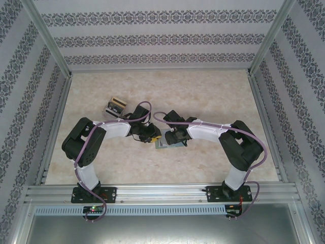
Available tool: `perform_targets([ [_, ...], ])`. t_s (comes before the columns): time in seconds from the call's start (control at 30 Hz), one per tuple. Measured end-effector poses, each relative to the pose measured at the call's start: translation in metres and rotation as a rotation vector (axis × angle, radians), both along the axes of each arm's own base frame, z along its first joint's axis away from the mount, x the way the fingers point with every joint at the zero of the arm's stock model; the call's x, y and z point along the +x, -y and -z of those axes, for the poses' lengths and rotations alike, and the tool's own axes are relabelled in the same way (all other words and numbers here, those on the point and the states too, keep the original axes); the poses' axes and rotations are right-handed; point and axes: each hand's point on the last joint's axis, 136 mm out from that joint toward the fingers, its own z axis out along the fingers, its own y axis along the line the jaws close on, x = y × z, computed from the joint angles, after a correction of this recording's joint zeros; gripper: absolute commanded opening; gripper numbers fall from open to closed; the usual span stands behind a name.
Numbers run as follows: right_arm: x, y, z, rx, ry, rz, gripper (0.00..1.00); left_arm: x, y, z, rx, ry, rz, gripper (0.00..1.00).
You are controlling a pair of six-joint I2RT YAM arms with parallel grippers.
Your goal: Take the credit cards out of the card holder
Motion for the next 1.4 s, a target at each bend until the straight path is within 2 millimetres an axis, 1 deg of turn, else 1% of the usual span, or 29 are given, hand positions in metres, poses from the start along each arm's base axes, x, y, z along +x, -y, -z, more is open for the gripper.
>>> perform_targets([
  [0.13,0.000,0.000,0.000,0.000,0.001,0.000,0.48,0.002,0.001,-0.003,-0.001,0.016,0.012,0.21],
  [0.4,0.000,0.000,0.000,0.000,0.001,0.000,0.49,0.001,0.000,-0.002,0.009,0.025,0.034,0.14],
  [0.53,-0.001,0.000,-0.001,0.009,0.006,0.002,0.51,-0.001,-0.001,-0.001,0.019,0.027,0.048,0.08],
  [0.67,-0.004,0.003,-0.007,0.032,0.014,0.011,0.56,-0.001,-0.003,-0.002,0.037,0.039,0.065,0.01],
  [0.77,-0.004,0.007,-0.021,0.063,0.036,0.030,0.59,-0.001,-0.006,-0.004,0.056,0.057,0.078,0.00],
  [0.93,0.003,0.004,-0.060,0.156,0.112,0.048,0.61,-0.003,-0.011,-0.009,0.089,0.076,0.103,0.00],
  [1.0,0.006,0.003,-0.073,0.189,0.140,0.059,0.62,-0.003,-0.012,-0.012,0.096,0.086,0.111,0.00],
  [1.07,0.010,0.006,-0.081,0.213,0.168,0.072,0.62,-0.003,-0.011,-0.018,0.088,0.100,0.118,0.04],
  [1.1,0.011,0.007,-0.083,0.220,0.177,0.077,0.62,-0.003,-0.010,-0.021,0.080,0.105,0.120,0.08],
  [1.2,0.012,0.017,-0.081,0.236,0.192,0.106,0.61,-0.004,-0.001,-0.030,0.029,0.117,0.140,0.19],
  [1.3,0.010,0.030,-0.076,0.255,0.191,0.147,0.61,-0.009,0.013,-0.038,-0.025,0.133,0.174,0.30],
  [1.4,0.009,0.042,-0.079,0.286,0.211,0.185,0.62,-0.015,0.031,-0.048,-0.068,0.153,0.221,0.35],
])
